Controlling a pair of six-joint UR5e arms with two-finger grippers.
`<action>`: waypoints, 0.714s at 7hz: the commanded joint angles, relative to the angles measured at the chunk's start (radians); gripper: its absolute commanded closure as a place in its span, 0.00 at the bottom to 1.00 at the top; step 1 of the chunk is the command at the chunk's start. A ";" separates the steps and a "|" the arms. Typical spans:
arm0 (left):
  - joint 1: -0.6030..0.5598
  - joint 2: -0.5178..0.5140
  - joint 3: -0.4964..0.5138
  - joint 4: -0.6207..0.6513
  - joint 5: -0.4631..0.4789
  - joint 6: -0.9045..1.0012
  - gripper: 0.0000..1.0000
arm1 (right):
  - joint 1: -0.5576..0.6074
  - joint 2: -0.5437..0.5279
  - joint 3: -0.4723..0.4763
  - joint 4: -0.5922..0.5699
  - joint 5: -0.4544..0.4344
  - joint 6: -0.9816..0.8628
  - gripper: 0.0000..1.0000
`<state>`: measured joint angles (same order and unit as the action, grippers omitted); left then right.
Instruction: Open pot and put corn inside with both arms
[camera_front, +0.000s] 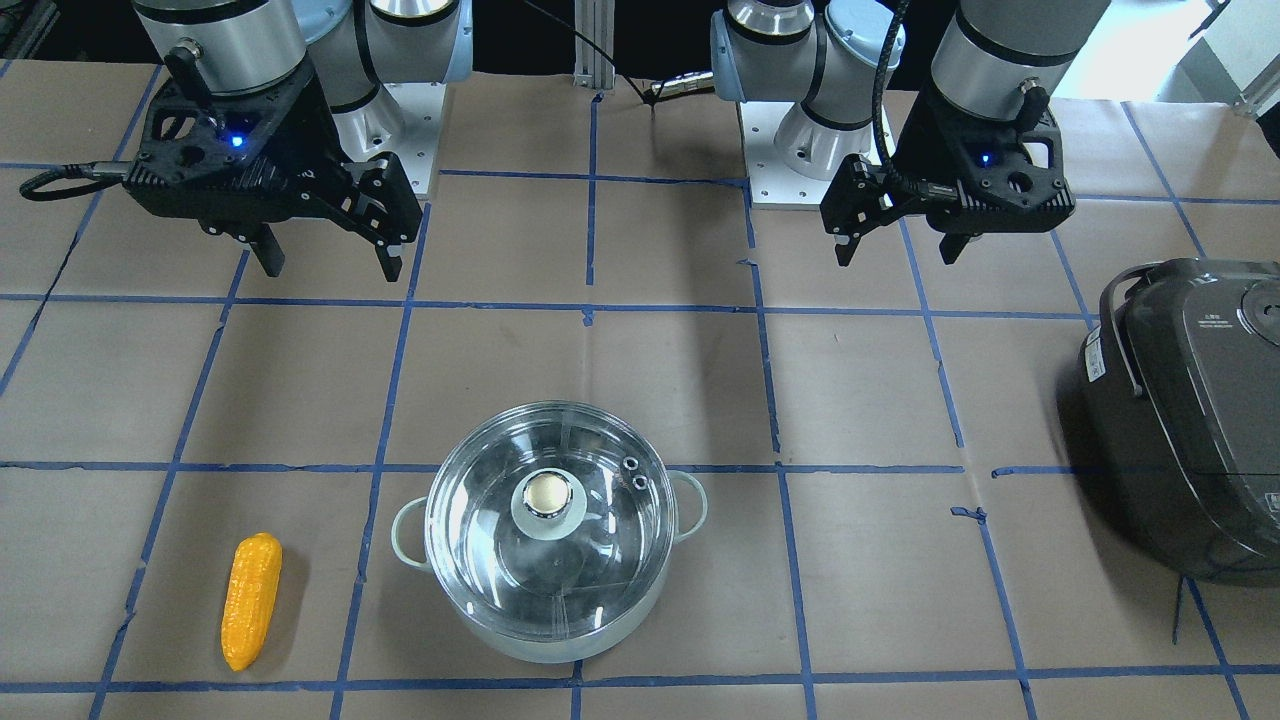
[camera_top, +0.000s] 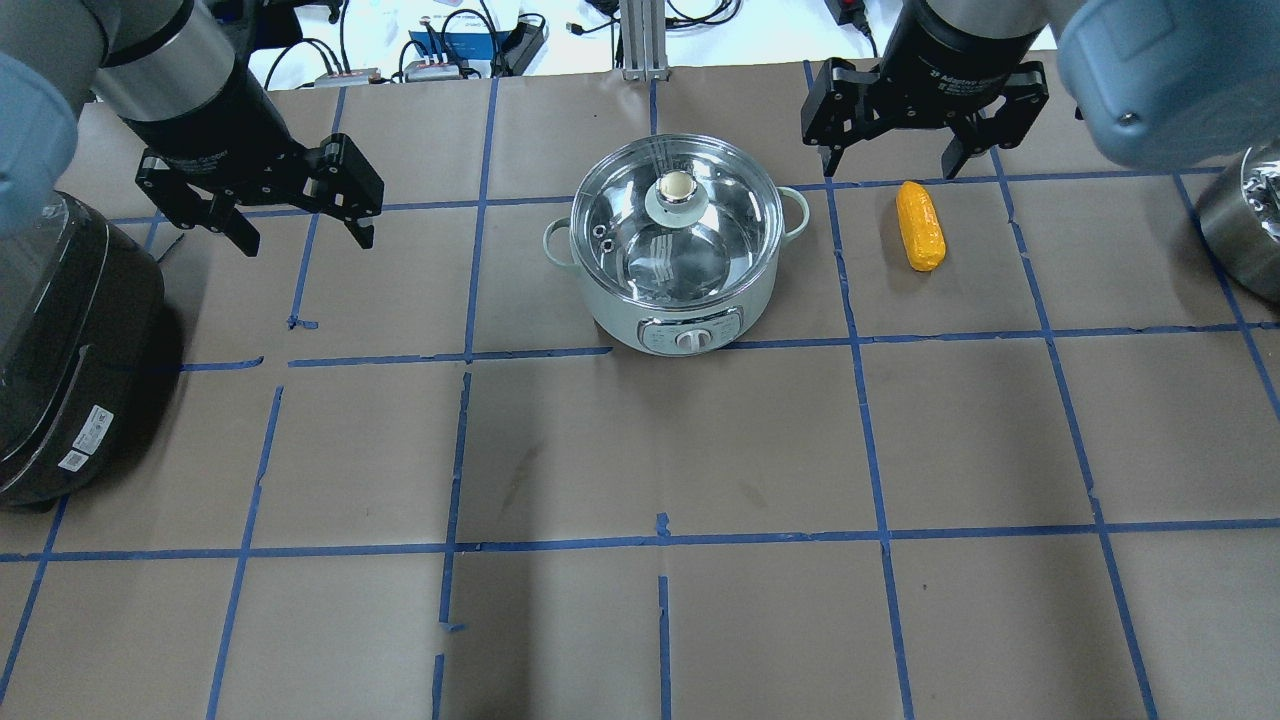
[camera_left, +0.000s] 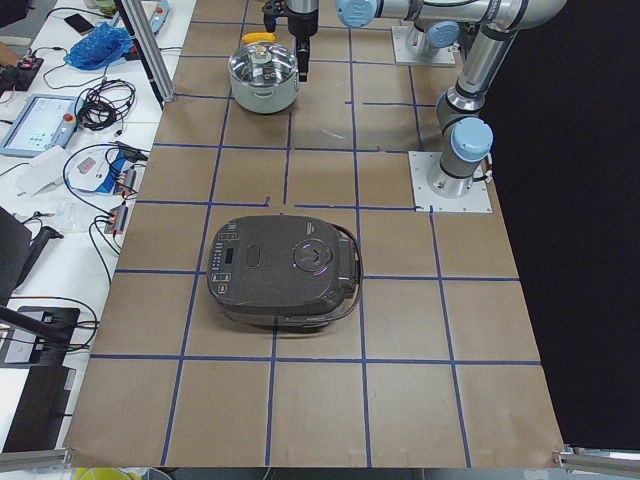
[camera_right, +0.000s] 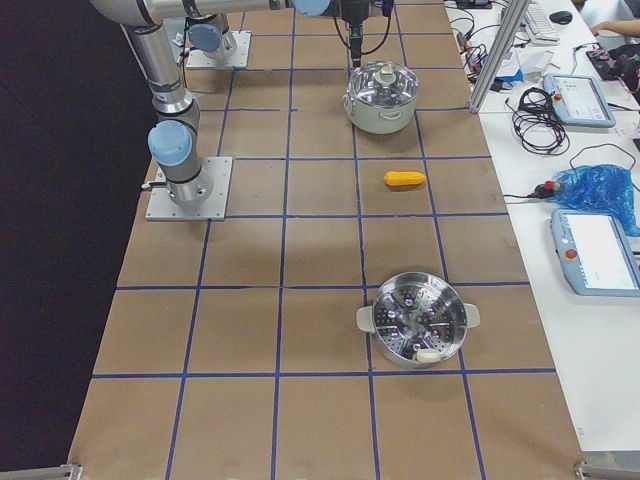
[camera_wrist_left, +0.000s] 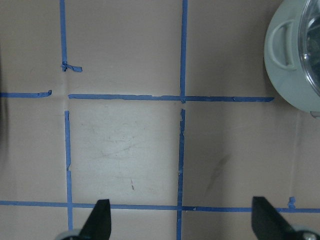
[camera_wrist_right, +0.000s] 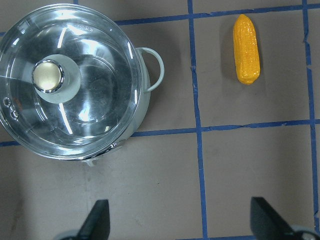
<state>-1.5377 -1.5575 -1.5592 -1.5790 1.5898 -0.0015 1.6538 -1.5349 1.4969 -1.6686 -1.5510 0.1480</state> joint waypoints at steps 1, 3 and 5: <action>0.001 -0.009 0.002 0.007 -0.002 0.000 0.00 | 0.003 -0.001 0.002 0.000 -0.001 -0.001 0.00; -0.030 -0.033 0.011 0.033 -0.071 -0.088 0.00 | -0.009 0.005 -0.003 0.001 -0.014 -0.004 0.00; -0.102 -0.096 0.037 0.115 -0.074 -0.173 0.00 | -0.110 0.022 0.005 0.036 -0.060 -0.031 0.03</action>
<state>-1.5982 -1.6195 -1.5365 -1.5120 1.5241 -0.1176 1.6031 -1.5230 1.4982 -1.6537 -1.5946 0.1284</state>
